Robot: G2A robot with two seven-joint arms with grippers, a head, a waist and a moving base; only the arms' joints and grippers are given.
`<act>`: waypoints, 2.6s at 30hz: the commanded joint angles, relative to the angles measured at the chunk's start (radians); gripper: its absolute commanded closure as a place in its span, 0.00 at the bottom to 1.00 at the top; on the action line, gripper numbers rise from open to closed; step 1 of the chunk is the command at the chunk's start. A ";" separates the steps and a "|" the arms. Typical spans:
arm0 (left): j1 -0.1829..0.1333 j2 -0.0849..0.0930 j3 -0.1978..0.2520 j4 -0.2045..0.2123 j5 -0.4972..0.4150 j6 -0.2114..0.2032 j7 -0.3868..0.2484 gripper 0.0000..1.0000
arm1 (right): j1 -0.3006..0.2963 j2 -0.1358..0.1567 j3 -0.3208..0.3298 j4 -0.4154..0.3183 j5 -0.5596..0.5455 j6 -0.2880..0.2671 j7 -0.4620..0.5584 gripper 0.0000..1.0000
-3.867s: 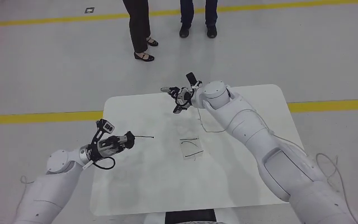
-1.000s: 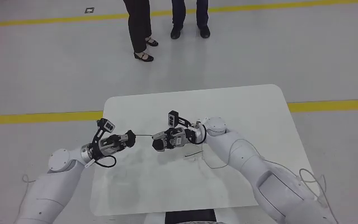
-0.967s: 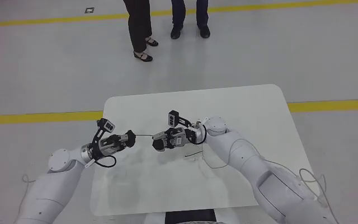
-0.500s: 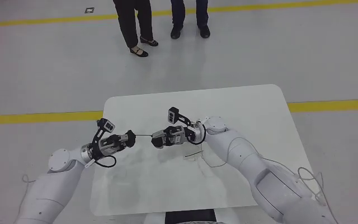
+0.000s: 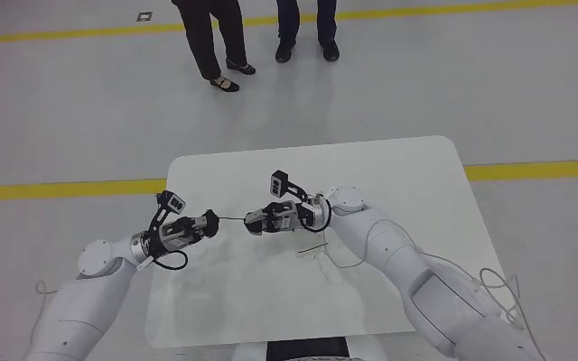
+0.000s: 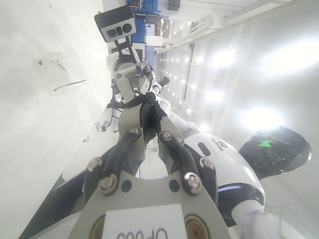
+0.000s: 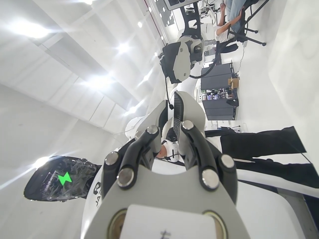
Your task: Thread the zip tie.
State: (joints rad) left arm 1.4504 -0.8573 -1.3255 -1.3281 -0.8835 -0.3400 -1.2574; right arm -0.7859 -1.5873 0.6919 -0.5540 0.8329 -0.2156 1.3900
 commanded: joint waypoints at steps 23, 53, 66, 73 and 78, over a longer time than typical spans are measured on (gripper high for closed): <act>0.000 0.000 0.000 0.000 0.000 0.000 0.000 0.00 | 0.012 0.002 0.037 -0.014 -0.078 -0.033 -0.009 1.00; -0.053 -0.007 0.033 0.016 0.029 0.000 -0.132 0.00 | -0.054 0.023 0.068 -0.134 -0.135 -0.028 -0.033 1.00; -0.047 -0.010 0.042 -0.012 0.031 0.021 -0.118 0.22 | -0.109 0.035 0.081 -0.256 -0.171 -0.013 -0.078 1.00; -0.049 -0.011 0.044 -0.013 0.033 0.022 -0.133 0.59 | -0.108 0.034 0.075 -0.255 -0.185 0.013 -0.076 1.00; -0.049 -0.010 0.049 -0.020 0.036 0.024 -0.133 0.64 | -0.105 0.033 0.070 -0.252 -0.204 0.024 -0.085 1.00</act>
State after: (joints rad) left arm 1.4017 -0.8678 -1.2774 -1.3463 -0.8481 -0.3168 -1.3901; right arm -0.8916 -1.5540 0.7628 -0.8059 0.6326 -0.1928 1.3066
